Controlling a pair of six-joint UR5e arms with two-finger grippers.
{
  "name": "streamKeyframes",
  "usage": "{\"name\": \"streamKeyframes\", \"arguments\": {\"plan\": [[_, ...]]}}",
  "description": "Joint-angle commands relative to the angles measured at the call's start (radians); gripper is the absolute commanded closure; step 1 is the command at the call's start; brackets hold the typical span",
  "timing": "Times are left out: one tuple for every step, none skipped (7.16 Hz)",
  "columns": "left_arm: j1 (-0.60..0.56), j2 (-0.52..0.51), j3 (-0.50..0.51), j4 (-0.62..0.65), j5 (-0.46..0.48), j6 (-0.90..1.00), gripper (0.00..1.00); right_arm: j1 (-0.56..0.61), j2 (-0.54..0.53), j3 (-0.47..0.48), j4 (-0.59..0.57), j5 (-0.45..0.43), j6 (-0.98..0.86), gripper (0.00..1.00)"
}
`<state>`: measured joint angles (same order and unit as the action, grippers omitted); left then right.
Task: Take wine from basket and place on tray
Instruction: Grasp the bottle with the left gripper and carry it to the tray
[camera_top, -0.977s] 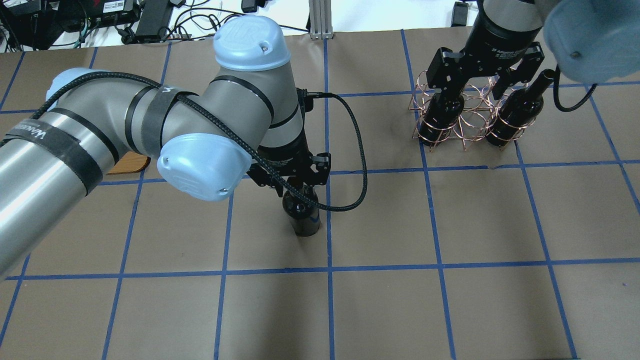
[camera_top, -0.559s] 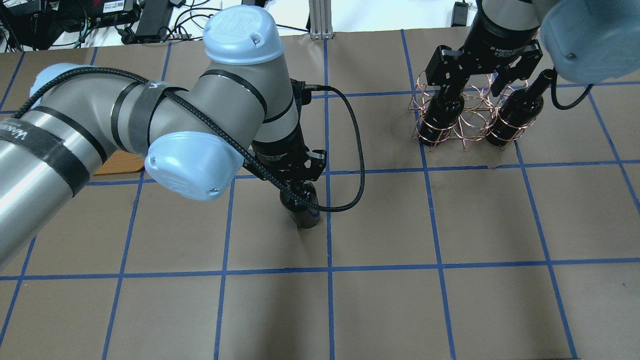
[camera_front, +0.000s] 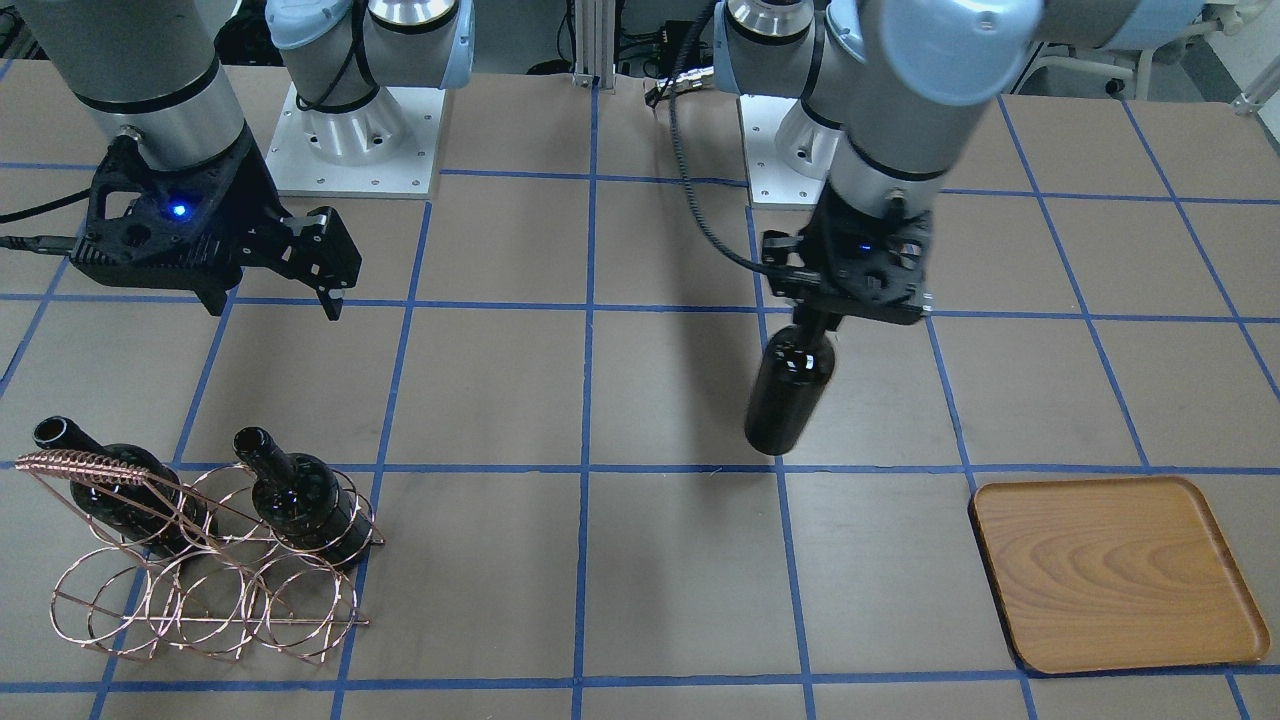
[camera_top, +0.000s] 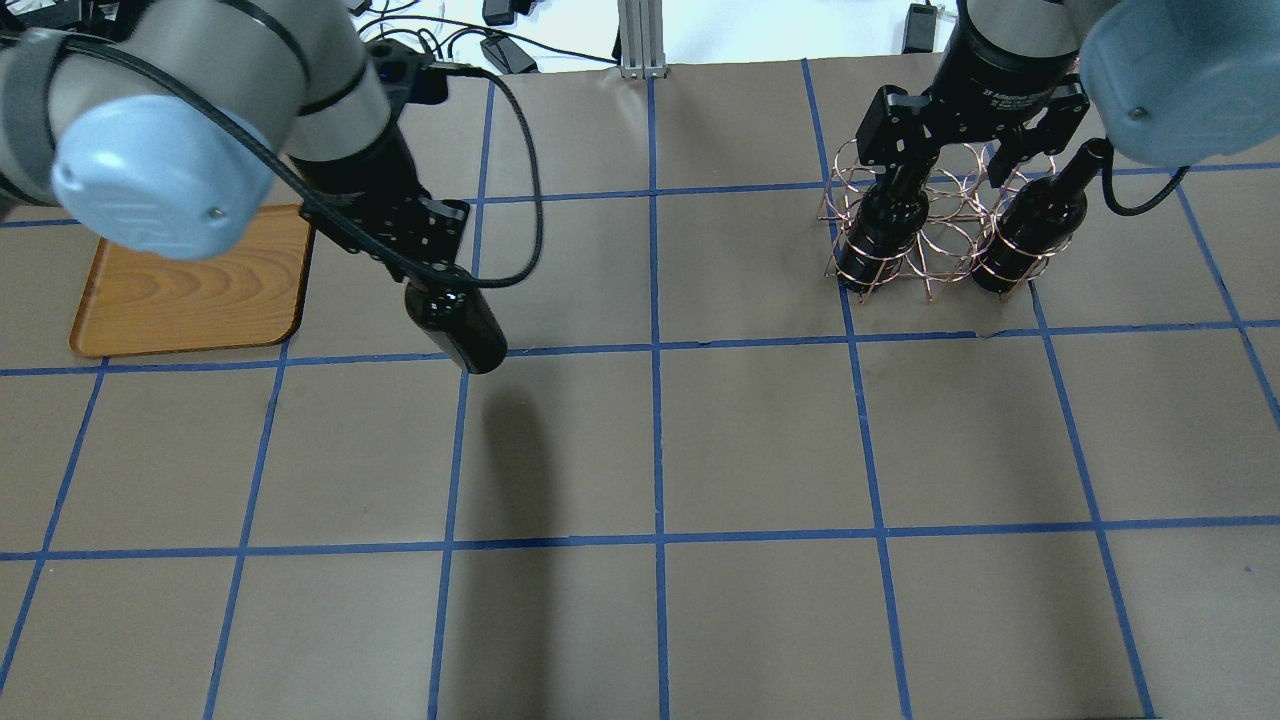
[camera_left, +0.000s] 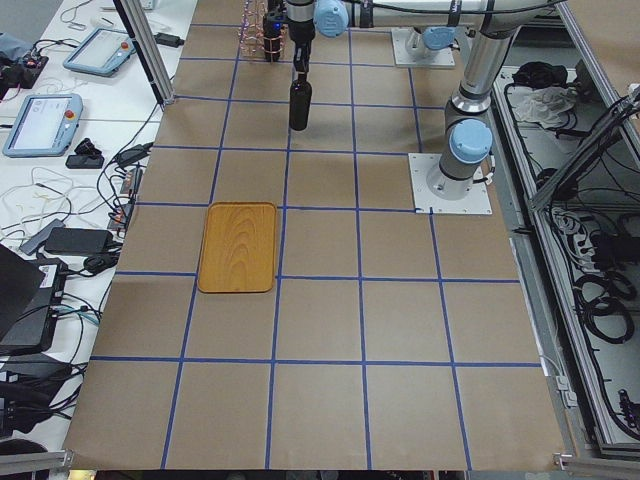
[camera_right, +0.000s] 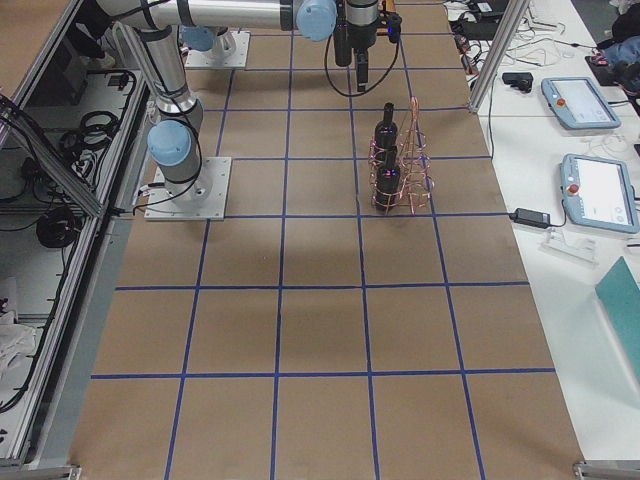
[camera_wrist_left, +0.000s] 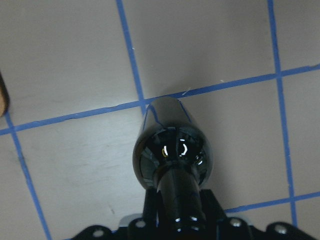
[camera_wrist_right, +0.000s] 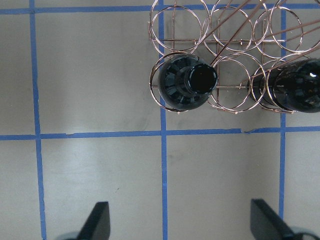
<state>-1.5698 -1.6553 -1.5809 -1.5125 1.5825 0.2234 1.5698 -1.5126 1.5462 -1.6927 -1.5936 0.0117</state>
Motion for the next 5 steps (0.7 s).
{"name": "streamKeyframes", "arguments": {"plan": [[0.265,-0.035,0.086,-0.081,0.005,0.349,1.00,-0.001,-0.009,0.000,0.005,0.015,-0.002,0.00],[0.345,-0.066,0.102,-0.054,0.020,0.405,1.00,0.004,-0.014,0.000,0.005,0.017,-0.002,0.00],[0.399,-0.104,0.113,0.056,0.051,0.481,1.00,0.012,-0.015,0.000,0.007,0.017,-0.009,0.00],[0.457,-0.157,0.134,0.111,0.053,0.554,1.00,0.028,-0.015,0.000,0.007,0.017,-0.009,0.00],[0.473,-0.208,0.188,0.121,0.051,0.577,1.00,0.044,-0.015,0.000,0.010,0.017,-0.004,0.00]]}}
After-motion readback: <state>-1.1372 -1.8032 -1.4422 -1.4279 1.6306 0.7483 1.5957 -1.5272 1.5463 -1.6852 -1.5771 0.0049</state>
